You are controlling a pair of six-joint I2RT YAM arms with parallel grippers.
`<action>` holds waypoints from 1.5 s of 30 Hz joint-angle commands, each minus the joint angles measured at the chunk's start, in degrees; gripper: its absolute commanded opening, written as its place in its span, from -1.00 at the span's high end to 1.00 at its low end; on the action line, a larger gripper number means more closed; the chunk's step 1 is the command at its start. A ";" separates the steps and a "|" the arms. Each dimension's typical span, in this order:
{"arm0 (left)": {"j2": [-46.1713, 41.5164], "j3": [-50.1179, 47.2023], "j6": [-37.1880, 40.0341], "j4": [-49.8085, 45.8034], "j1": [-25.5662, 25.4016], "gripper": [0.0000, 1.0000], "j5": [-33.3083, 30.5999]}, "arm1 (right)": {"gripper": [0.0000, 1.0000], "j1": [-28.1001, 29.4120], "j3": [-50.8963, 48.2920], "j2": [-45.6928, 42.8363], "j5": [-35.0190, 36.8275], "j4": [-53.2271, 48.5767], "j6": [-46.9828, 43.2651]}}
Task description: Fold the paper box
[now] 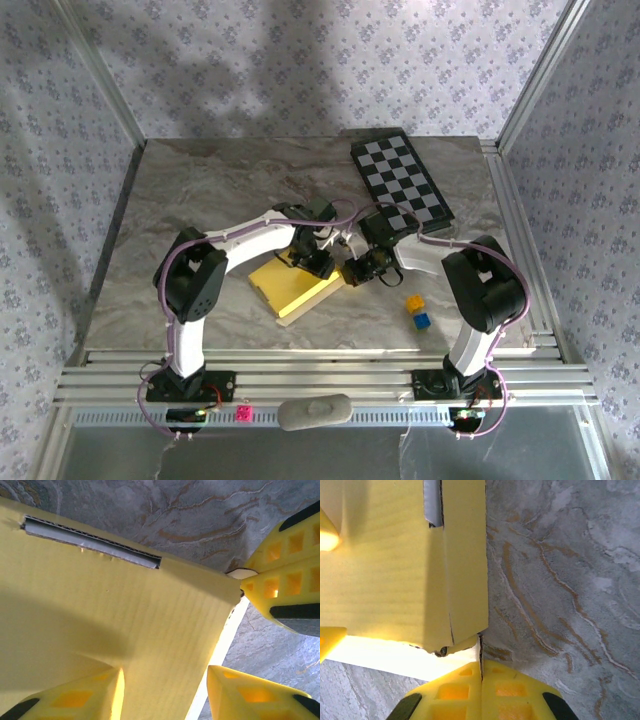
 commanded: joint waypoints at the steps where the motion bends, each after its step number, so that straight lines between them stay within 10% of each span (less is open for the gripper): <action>1: 3.10 -0.94 0.64 -8.42 -1.02 0.06 -0.73 | 1.00 -0.18 0.89 -3.66 3.83 2.71 0.22; 22: -8.16 3.17 -5.74 -5.50 13.96 -0.09 11.95 | 1.00 2.32 3.62 -3.40 9.32 -0.65 -2.40; 45: 6.23 6.09 -1.63 -6.63 5.38 -0.01 9.92 | 1.00 5.11 14.97 4.17 16.15 -13.07 -4.28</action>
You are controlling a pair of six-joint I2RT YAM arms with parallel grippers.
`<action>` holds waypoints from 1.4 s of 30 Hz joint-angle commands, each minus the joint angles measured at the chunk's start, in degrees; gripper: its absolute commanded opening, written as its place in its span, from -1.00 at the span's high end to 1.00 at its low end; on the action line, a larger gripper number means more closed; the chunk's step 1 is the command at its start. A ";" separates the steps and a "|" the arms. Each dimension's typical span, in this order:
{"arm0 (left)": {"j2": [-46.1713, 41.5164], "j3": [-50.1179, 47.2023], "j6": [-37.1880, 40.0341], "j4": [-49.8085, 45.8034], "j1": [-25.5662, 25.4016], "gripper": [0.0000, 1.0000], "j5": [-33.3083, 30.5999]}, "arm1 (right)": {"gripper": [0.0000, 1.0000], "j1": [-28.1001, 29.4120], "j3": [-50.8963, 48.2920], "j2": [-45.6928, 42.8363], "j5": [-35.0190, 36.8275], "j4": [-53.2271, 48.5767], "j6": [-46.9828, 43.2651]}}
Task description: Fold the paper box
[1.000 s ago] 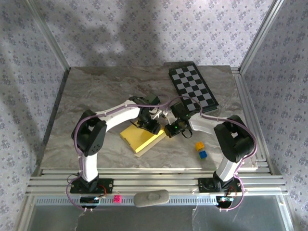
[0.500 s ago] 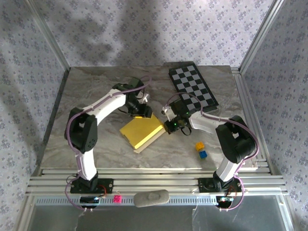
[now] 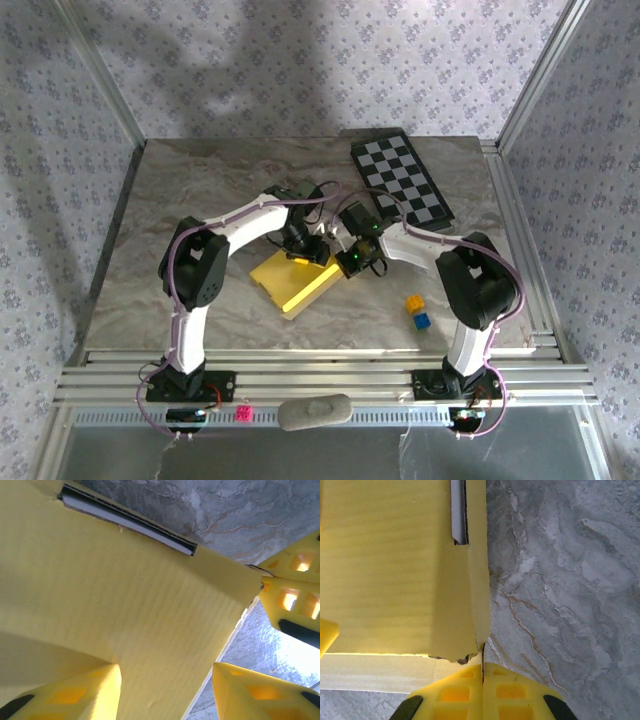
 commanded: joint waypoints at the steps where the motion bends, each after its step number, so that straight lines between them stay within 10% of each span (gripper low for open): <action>1: 1.20 -1.43 0.82 -0.76 -1.32 -0.01 1.15 | 1.00 0.18 3.61 1.18 0.64 -1.53 0.43; 23: 0.67 -4.77 0.99 0.68 -1.57 0.01 1.40 | 0.23 -6.90 8.85 -3.07 -15.87 -1.22 14.36; 42: 0.32 -5.20 0.85 0.54 -1.57 0.01 0.17 | 0.49 -14.53 -5.51 -3.16 -18.53 9.53 50.41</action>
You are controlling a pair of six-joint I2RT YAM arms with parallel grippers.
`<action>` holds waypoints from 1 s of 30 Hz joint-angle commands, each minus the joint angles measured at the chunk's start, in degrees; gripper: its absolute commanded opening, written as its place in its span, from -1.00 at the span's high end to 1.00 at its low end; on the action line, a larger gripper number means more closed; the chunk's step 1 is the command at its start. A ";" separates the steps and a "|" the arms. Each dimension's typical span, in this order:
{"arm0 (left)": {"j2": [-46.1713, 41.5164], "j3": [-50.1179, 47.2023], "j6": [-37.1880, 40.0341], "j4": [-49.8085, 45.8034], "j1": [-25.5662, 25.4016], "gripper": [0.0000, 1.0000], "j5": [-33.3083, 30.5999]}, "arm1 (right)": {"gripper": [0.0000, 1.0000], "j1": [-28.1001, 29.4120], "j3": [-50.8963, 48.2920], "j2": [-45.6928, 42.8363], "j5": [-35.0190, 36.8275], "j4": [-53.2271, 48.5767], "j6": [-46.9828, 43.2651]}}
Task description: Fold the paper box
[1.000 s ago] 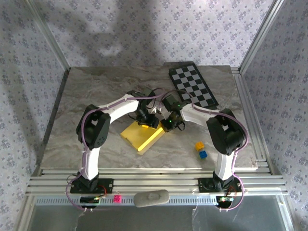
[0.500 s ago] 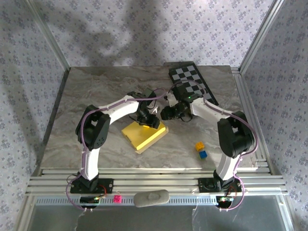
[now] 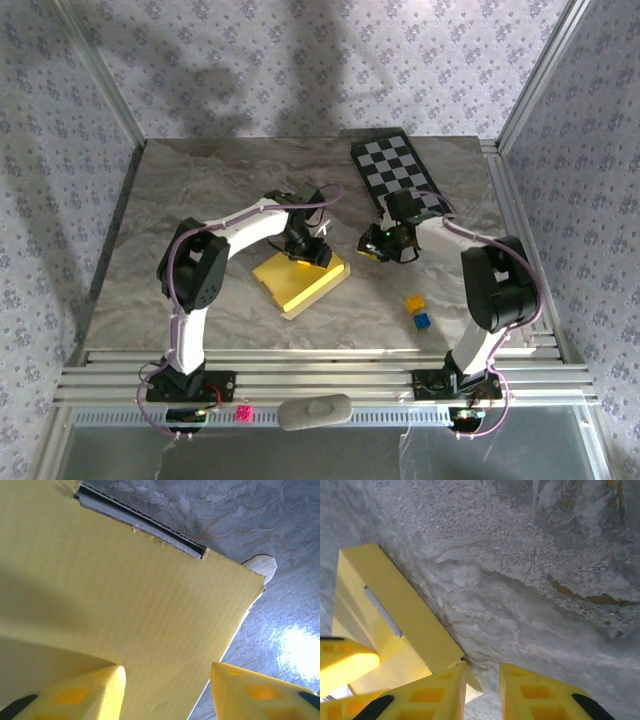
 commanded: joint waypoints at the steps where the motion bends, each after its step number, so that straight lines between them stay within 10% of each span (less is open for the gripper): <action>1: 1.26 -2.17 0.88 -3.95 -0.95 0.01 0.07 | 0.47 1.28 0.69 2.03 -2.07 2.74 10.77; 30: 1.98 -1.56 1.12 -4.37 -0.79 0.01 0.33 | 0.15 3.74 -3.85 3.93 -9.92 12.07 26.78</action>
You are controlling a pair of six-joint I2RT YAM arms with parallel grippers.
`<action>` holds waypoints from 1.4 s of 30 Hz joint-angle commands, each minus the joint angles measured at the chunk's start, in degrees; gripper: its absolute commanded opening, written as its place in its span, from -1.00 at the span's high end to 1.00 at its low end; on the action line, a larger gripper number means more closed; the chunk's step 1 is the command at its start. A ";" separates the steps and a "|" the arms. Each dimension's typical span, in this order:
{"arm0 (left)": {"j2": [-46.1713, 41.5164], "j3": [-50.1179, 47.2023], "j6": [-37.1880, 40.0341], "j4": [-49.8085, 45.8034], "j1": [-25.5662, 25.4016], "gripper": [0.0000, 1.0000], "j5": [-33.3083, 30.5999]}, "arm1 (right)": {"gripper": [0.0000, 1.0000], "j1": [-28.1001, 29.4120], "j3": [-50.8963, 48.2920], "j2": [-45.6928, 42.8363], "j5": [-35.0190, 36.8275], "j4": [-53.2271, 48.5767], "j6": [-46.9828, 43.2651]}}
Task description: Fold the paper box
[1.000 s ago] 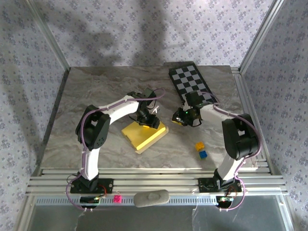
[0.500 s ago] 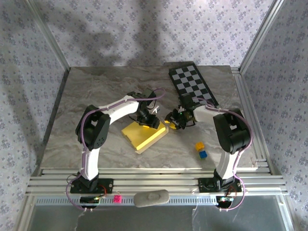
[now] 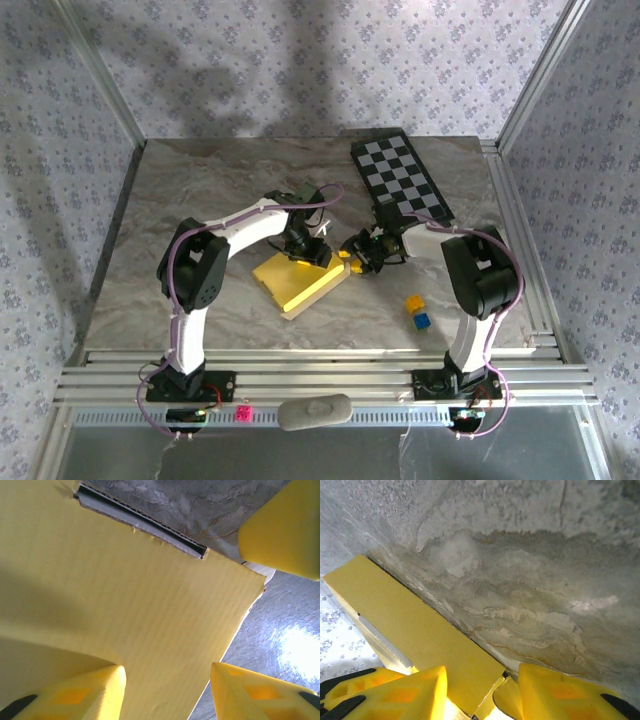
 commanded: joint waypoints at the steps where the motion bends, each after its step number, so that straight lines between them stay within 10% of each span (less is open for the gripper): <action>1: 1.98 -1.58 1.14 -4.34 -0.85 0.01 0.33 | 0.15 0.68 -0.92 -1.95 -1.54 0.31 2.41; 38: -5.97 3.40 -0.20 -6.53 -1.71 -0.12 -3.36 | 0.16 1.32 2.94 -0.56 -0.20 -3.73 4.83; 39: -6.47 3.69 -0.72 -6.54 -1.60 -0.16 -3.36 | 0.16 1.28 2.90 -0.60 -0.17 -3.81 4.86; 40: -7.08 3.78 -1.47 -6.32 -1.31 -0.90 -3.36 | 0.16 1.36 2.74 -0.70 -0.17 -3.76 4.96; 42: -8.73 3.16 -3.17 -5.37 -0.29 -0.99 -2.94 | 0.16 1.36 2.50 -0.86 -0.25 -3.71 5.29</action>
